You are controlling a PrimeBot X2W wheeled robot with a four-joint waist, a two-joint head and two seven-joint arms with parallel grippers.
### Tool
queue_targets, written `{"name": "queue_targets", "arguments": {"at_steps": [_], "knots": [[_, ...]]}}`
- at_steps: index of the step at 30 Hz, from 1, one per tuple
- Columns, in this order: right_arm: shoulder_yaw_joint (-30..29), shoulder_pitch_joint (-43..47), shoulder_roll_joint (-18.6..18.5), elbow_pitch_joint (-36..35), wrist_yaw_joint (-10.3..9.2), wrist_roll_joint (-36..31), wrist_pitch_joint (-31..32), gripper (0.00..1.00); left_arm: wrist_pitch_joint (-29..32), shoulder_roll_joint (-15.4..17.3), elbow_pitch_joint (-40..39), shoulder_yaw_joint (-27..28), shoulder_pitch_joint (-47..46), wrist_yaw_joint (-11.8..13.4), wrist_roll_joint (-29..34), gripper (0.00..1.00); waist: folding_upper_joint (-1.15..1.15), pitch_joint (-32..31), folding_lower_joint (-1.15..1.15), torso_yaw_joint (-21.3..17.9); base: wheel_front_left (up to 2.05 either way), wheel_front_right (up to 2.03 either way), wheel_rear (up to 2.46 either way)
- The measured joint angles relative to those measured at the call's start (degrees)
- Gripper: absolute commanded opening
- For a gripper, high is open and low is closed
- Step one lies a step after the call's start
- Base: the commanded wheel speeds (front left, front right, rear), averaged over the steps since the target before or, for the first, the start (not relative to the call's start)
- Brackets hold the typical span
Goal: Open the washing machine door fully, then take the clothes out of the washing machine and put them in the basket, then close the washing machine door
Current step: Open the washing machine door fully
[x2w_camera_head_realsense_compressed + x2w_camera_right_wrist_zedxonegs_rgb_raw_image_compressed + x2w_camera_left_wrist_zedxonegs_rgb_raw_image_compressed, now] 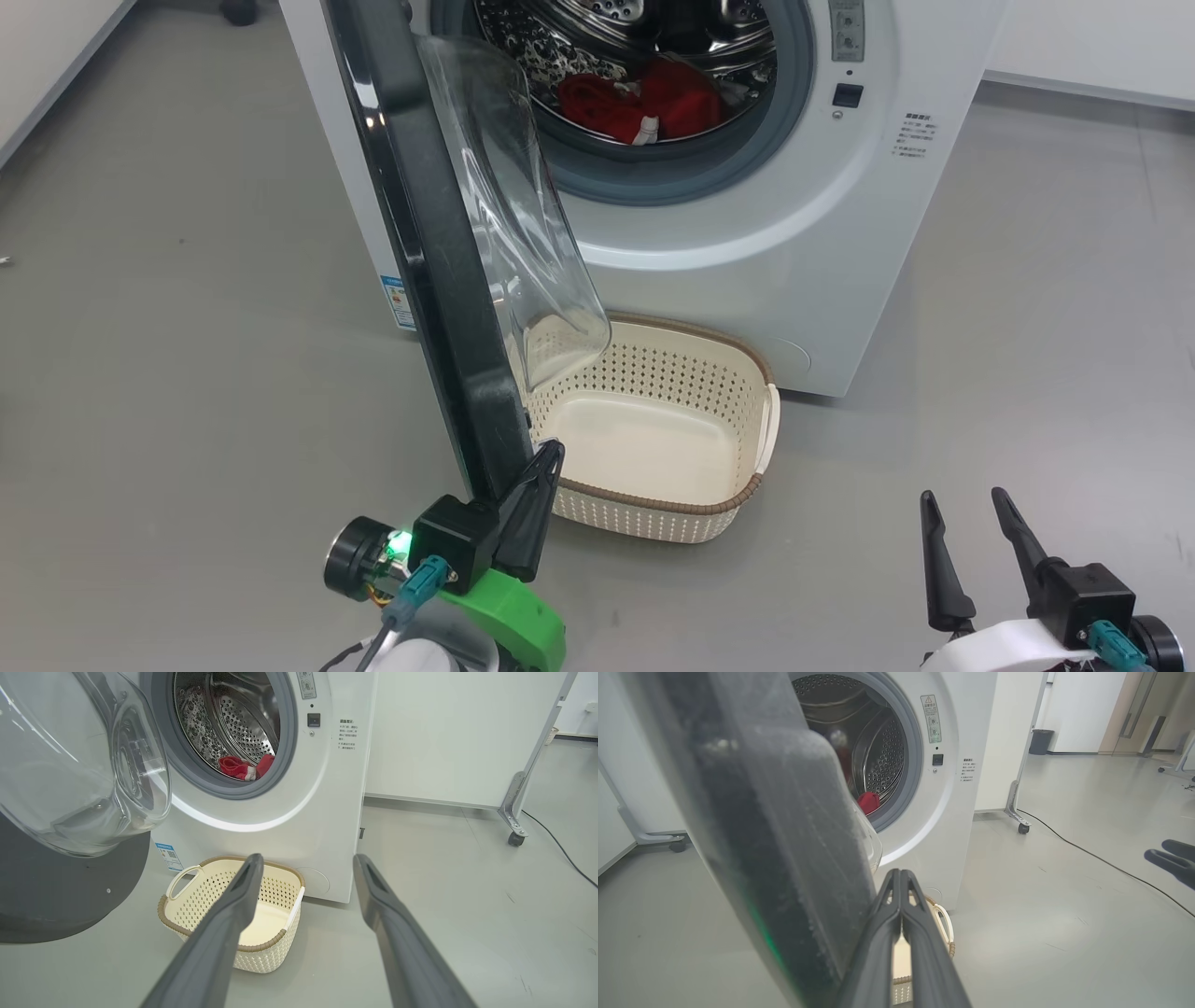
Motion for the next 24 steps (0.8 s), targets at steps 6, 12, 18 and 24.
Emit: {"name": "queue_targets", "arguments": {"at_steps": [6,12,18,24], "knots": [[-0.64,0.01,0.02,-0.01,0.03,-0.01,0.00,1.00,-0.89,0.01,0.01,-0.36,0.12,0.34,0.00,0.00,0.00,0.03,0.00,1.82,0.00,0.00,0.00],[-1.12,0.01,0.03,0.00,0.42,-0.42,-0.01,1.00,-1.43,0.01,-0.03,-0.32,0.46,0.66,0.05,0.00,0.00,-0.16,0.00,3.83,0.00,0.00,0.00],[-1.57,0.03,0.04,0.01,0.57,-0.43,0.00,1.00,-1.47,0.02,0.02,0.12,1.06,0.91,0.13,0.00,0.00,-0.44,0.00,6.30,0.00,0.00,0.00],[-1.45,0.02,0.30,0.00,1.03,-0.70,0.00,1.00,-1.47,0.25,0.59,2.40,2.64,1.03,0.14,0.00,0.00,-0.96,0.00,8.68,0.00,0.00,0.00]]}}
